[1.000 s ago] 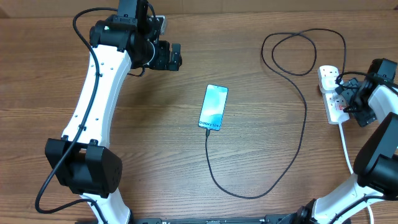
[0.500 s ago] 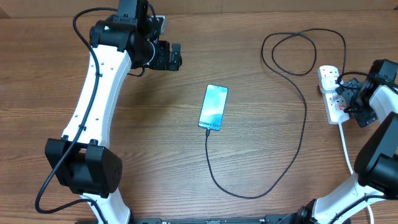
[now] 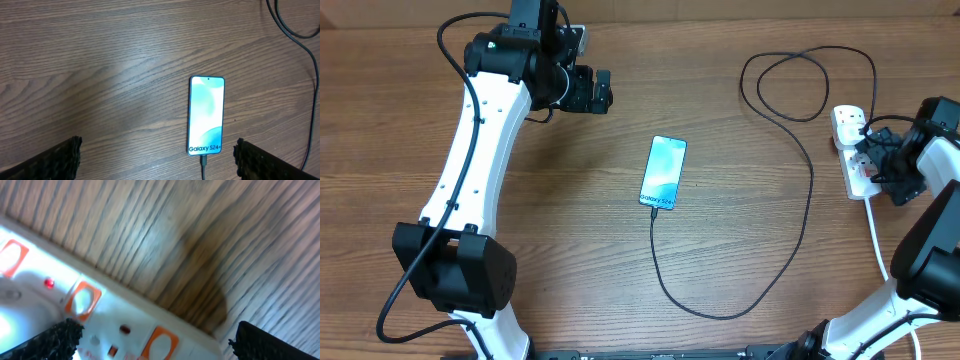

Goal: Plug charger to phone and switch on socket

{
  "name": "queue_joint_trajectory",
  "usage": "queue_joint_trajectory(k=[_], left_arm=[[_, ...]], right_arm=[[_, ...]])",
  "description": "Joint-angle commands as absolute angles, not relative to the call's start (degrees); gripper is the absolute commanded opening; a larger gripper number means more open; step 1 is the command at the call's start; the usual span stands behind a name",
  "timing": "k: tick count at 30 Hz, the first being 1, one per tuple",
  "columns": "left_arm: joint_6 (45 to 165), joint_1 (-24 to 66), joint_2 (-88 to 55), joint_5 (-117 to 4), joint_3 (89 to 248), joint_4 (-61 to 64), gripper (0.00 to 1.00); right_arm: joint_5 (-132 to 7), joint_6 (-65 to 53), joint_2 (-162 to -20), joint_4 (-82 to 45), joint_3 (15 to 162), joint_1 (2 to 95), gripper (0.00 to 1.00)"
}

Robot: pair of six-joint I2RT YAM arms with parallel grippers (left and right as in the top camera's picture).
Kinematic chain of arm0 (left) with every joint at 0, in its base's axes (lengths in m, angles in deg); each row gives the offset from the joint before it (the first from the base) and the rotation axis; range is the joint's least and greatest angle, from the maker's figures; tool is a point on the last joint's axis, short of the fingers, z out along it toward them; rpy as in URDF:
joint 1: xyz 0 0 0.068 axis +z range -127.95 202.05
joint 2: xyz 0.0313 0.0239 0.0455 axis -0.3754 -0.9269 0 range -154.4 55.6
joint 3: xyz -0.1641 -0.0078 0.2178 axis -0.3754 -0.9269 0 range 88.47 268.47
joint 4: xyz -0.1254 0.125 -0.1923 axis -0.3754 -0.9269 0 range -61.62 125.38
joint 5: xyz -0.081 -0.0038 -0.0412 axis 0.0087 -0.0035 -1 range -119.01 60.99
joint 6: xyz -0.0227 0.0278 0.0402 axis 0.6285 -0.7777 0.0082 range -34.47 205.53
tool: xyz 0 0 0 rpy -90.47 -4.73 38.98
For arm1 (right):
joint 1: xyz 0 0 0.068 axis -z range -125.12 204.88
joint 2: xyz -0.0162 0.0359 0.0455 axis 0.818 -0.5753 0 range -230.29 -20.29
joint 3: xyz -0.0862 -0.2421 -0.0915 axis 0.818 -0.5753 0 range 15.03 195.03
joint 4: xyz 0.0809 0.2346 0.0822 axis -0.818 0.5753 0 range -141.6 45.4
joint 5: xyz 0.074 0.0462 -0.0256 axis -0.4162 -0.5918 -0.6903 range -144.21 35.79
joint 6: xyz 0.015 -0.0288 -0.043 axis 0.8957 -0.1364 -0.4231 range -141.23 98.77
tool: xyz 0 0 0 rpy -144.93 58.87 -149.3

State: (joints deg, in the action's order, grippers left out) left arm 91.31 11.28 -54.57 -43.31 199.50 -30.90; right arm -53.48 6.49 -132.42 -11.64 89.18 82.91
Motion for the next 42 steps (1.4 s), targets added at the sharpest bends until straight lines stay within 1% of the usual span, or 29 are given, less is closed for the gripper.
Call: queue_joint_trajectory(k=[1,8,15,18,28,31,42], left_arm=[[90.9,11.2,-53.8,-43.2,200.2,-31.0,1.0],[90.9,11.2,-53.8,-43.2,200.2,-31.0,0.99],[90.9,11.2,-53.8,-43.2,200.2,-31.0,1.0],[90.9,11.2,-53.8,-43.2,200.2,-31.0,1.0],[90.9,11.2,-53.8,-43.2,200.2,-31.0,1.0],[90.9,11.2,-53.8,-43.2,200.2,-31.0,1.0],[90.9,11.2,-53.8,-43.2,200.2,-31.0,1.0]], right_arm=[[-55.8,3.9,-135.4,-10.3,87.8,81.9,1.0],[-55.2,3.9,-135.4,-9.5,88.2,82.4,1.0],[-54.3,3.7,-135.1,3.8,98.4,85.6,1.0],[-54.3,1.3,-133.2,7.7,102.3,85.8,1.0],[-53.9,-1.7,-120.5,12.5,103.0,83.9,1.0],[-53.9,-1.6,-119.7,14.6,103.0,83.9,1.0],[-53.9,-1.6,-119.7,14.5,103.0,83.9,1.0]])
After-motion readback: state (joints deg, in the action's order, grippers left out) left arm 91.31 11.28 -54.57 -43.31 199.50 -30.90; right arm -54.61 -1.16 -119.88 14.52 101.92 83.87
